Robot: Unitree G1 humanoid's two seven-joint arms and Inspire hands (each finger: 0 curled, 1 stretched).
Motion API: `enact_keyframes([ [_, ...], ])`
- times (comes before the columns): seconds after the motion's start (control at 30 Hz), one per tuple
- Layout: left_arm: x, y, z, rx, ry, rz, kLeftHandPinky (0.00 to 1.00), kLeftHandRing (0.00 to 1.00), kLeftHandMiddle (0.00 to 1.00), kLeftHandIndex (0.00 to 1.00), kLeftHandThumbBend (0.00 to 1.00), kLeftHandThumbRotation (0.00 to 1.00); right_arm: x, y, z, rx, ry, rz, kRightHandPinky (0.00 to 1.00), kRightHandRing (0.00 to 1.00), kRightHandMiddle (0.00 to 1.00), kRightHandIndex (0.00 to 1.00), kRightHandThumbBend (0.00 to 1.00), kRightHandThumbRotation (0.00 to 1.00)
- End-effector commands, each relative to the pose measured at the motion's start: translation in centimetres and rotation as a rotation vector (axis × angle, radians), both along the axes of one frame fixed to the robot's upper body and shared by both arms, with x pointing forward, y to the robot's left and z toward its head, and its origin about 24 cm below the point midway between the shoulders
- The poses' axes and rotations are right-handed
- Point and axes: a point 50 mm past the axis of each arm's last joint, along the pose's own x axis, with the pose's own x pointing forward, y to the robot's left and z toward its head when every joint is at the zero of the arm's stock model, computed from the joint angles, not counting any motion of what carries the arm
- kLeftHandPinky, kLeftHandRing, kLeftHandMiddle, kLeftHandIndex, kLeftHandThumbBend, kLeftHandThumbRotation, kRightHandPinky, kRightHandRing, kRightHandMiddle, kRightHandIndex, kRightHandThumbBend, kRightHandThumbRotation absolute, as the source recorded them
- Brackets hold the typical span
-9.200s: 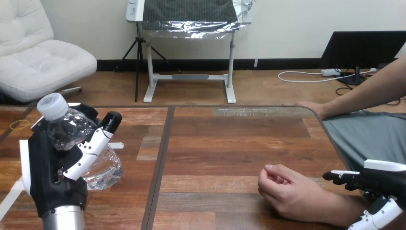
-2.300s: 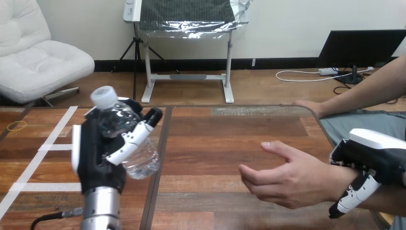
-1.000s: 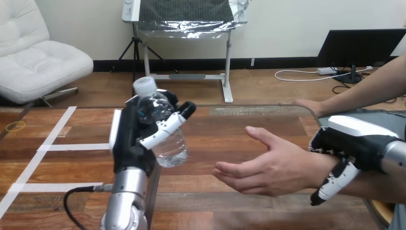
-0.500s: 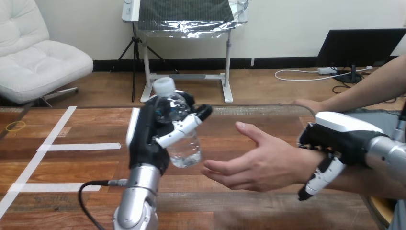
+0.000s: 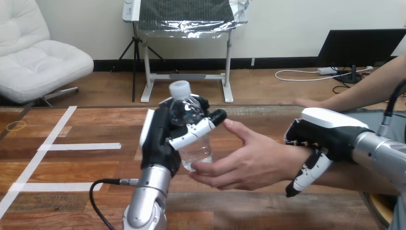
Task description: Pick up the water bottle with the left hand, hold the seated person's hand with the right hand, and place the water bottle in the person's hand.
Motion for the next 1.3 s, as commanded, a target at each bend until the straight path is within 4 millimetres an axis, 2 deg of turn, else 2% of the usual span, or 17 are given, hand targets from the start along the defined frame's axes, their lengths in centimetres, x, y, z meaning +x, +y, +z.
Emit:
enact_keyframes([
  [0.0,1.1,-5.4,4.3,-0.205,-0.131,-0.071,0.27,0.33,0.38,0.40,0.75,0.00,1.2,0.8,0.8,0.041,-0.038,-0.033,0.11,0.17,0.25,0.32,0.83,0.09],
  [0.27,0.9,-6.5,4.5,-0.222,-0.122,-0.098,0.28,0.33,0.38,0.40,0.76,0.00,1.3,1.1,0.9,0.040,-0.037,-0.033,0.13,0.18,0.27,0.34,0.82,0.09],
  [1.27,0.0,-9.4,5.8,-0.255,-0.153,-0.160,0.28,0.35,0.40,0.41,0.77,0.00,1.3,1.5,0.8,0.034,-0.029,-0.041,0.14,0.19,0.28,0.32,0.81,0.11],
])
